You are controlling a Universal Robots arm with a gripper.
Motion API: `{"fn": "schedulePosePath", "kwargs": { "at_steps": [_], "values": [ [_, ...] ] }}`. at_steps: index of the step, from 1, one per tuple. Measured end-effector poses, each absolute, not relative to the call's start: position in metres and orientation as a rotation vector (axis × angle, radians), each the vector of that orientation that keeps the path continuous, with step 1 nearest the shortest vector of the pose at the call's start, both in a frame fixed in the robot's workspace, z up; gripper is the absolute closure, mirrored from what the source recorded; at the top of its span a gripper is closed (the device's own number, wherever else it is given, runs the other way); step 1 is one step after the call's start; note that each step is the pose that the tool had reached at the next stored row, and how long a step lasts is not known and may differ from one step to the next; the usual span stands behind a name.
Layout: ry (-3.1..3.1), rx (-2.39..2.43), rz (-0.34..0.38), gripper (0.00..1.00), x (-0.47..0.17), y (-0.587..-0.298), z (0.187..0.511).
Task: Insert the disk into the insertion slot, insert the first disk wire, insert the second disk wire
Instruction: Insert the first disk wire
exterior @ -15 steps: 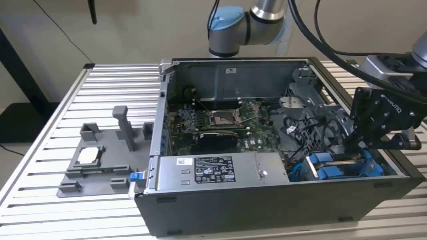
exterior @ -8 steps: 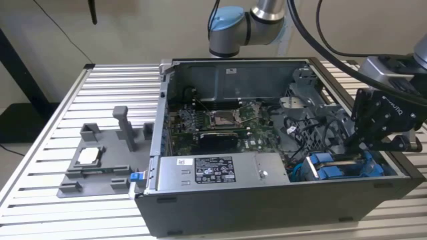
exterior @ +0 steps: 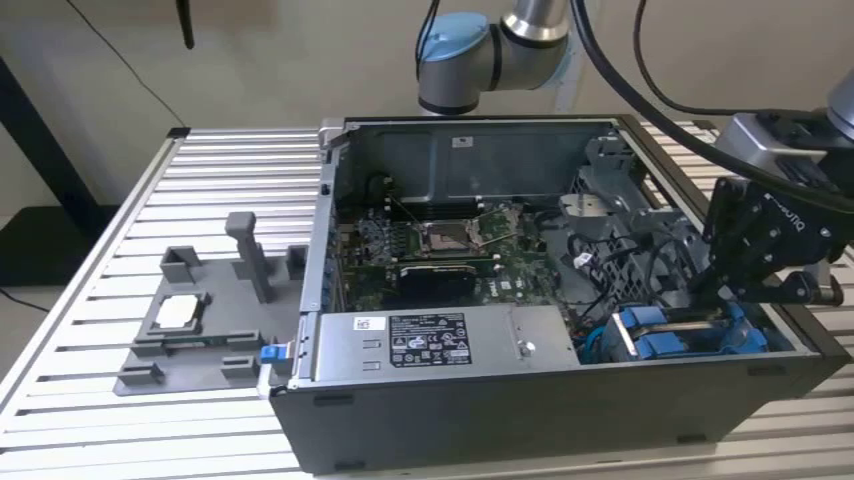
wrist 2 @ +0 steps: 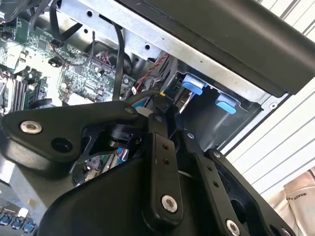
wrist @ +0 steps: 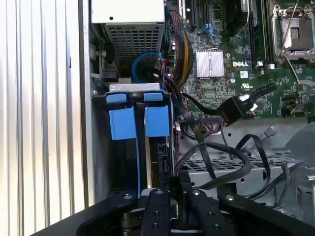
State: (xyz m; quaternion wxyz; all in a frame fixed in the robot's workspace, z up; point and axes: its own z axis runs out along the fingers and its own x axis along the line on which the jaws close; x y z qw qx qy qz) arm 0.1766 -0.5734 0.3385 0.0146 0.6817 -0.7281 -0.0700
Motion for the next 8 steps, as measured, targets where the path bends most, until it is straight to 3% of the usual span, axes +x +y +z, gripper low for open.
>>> {"fn": "schedulePosePath", "kwargs": {
  "at_steps": [8],
  "values": [
    [-2.271,2.118,-0.218,0.81,0.1766,-0.5743,0.3382]
  ]
}}
